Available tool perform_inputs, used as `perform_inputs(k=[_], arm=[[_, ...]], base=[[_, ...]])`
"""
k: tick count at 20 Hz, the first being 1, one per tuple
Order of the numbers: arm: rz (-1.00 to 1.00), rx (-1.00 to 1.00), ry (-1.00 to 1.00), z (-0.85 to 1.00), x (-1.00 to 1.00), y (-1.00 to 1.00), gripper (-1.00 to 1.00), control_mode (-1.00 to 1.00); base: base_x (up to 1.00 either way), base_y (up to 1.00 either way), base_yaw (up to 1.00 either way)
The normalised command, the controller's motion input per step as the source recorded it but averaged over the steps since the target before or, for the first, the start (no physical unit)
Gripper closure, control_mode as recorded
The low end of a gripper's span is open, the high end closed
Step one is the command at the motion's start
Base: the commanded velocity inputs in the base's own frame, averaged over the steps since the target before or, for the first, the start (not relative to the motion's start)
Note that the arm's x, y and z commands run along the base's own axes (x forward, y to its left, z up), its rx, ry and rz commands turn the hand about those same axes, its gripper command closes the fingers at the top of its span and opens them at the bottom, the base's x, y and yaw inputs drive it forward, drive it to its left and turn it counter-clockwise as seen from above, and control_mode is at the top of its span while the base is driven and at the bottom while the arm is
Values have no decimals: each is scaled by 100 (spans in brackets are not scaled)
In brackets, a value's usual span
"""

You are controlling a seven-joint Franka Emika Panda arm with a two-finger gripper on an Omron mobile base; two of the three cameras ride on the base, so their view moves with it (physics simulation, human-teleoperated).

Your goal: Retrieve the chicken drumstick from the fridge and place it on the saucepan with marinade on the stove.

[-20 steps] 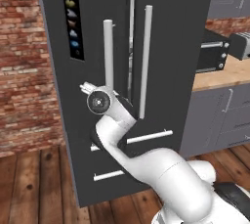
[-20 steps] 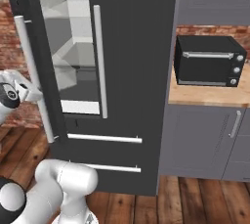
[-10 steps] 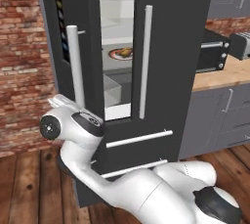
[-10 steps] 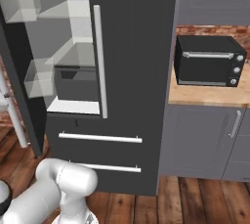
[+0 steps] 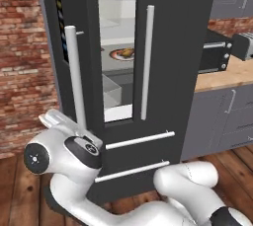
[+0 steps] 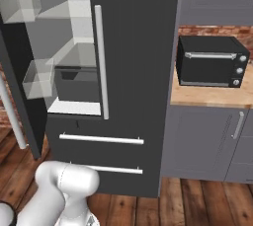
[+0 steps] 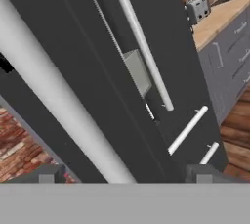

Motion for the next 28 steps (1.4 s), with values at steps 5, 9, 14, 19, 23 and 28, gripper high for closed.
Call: perform_inputs(k=[5, 9, 14, 19, 23, 28], arm=[[24, 27, 2, 65, -83, -87, -100, -100], [30, 25, 11, 49, -64, -86, -100, -100], [39, 20, 7, 17, -19, -80, -100, -100], [57, 11, -2, 18, 0, -65, -100, -100], [57, 10, -12, 21, 5, -67, -100, -100], [43, 0, -17, 14, 15, -48, -100, -100]], base=[[0, 0, 0], [0, 0, 0], [0, 0, 0], [0, 0, 0], [0, 0, 0], [0, 0, 0]])
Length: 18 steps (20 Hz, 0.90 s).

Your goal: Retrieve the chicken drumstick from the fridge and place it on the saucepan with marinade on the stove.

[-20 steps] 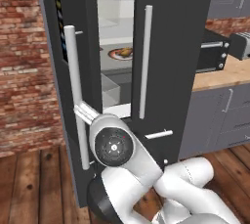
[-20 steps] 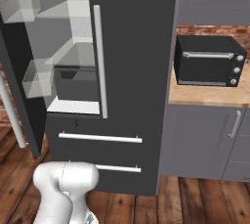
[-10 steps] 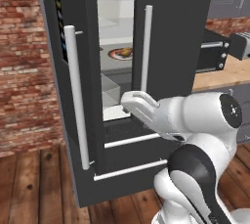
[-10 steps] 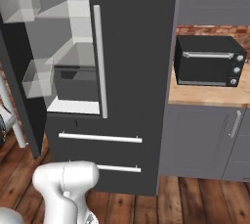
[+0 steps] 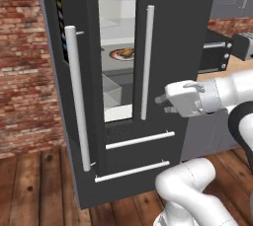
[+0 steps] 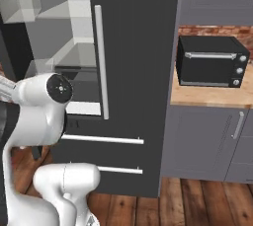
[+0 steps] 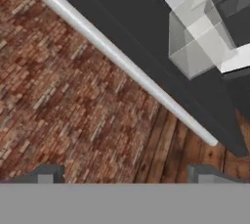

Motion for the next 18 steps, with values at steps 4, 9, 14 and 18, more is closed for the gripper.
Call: perform_inputs(k=[4, 9, 14, 18], arm=[[21, 0, -7, 3, 21, -17, -100, -100], [3, 0, -1, 10, 42, 0, -100, -100], [2, 0, -3, 17, 74, 0, -100, -100], [6, 0, -13, 11, 74, 0, -100, -100]], base=[[0, 0, 0], [0, 0, 0], [0, 0, 0], [0, 0, 0]])
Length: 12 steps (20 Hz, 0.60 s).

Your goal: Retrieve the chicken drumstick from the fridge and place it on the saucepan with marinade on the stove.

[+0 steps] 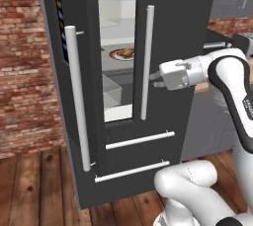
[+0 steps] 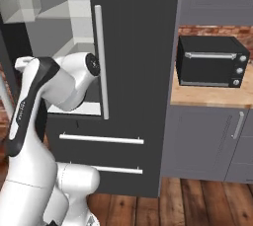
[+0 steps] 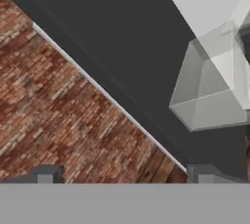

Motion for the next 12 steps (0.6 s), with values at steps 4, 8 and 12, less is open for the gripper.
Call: perform_inputs(k=[4, 8, 12], arm=[[9, -4, -18, 6, 55, 18, -100, -100], [11, -12, -19, 2, 55, 52, -100, -100], [8, -16, -19, 6, 51, 73, -100, -100]], base=[[0, 0, 0], [0, 0, 0], [0, 0, 0]])
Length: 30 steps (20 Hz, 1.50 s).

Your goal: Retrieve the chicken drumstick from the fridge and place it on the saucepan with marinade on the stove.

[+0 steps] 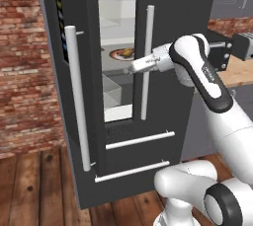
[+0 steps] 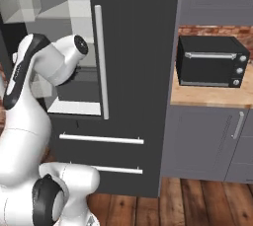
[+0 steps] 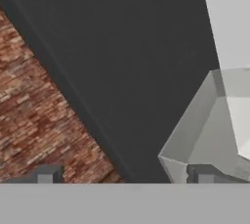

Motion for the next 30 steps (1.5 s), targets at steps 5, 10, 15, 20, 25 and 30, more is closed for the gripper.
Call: perform_inputs(k=[5, 10, 15, 20, 25, 30], arm=[[7, -14, -21, 14, 37, 76, -100, -100], [1, -9, -21, 13, 0, 80, -100, -100], [0, 0, -16, -1, 1, 99, -100, -100], [2, 5, -6, -23, 21, 100, -100, -100], [3, 7, -1, -13, 4, 47, -100, -100], [-12, 0, -2, 73, -61, -91, -100, -100]], base=[[0, 0, 0], [0, 0, 0], [0, 0, 0], [0, 0, 0], [0, 0, 0], [0, 0, 0]])
